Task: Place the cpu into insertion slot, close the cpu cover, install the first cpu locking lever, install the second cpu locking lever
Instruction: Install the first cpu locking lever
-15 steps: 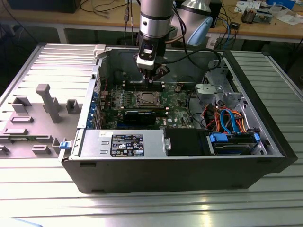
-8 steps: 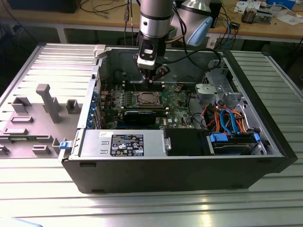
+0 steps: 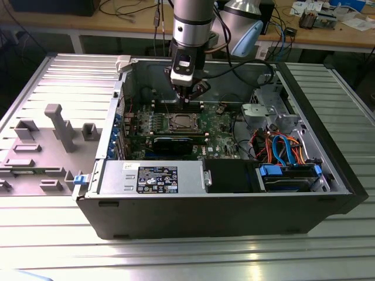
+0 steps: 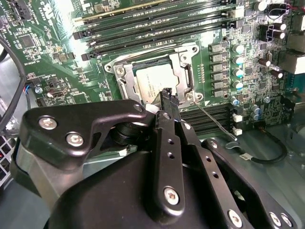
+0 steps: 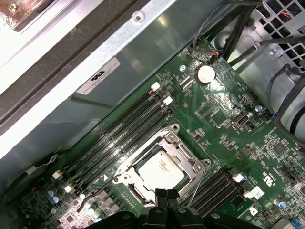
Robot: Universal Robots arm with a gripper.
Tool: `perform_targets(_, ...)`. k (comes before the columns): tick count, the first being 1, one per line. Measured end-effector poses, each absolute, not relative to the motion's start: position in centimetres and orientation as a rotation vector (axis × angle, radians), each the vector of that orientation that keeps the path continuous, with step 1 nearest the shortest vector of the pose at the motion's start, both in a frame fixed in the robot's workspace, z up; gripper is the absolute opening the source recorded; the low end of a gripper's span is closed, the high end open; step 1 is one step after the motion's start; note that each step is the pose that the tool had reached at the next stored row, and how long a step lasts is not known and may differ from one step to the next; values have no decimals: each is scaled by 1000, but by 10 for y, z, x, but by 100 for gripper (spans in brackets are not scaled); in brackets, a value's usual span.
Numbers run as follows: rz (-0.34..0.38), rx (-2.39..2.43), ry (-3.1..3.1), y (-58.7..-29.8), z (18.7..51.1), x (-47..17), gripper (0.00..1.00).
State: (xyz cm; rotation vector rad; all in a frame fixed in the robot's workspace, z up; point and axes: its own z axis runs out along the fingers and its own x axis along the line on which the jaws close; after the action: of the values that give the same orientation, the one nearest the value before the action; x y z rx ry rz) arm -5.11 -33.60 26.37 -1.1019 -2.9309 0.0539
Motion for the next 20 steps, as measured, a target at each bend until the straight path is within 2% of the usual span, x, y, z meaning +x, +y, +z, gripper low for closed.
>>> perform_targets(20,54,-1045,-2952,-336,264,-51,11)
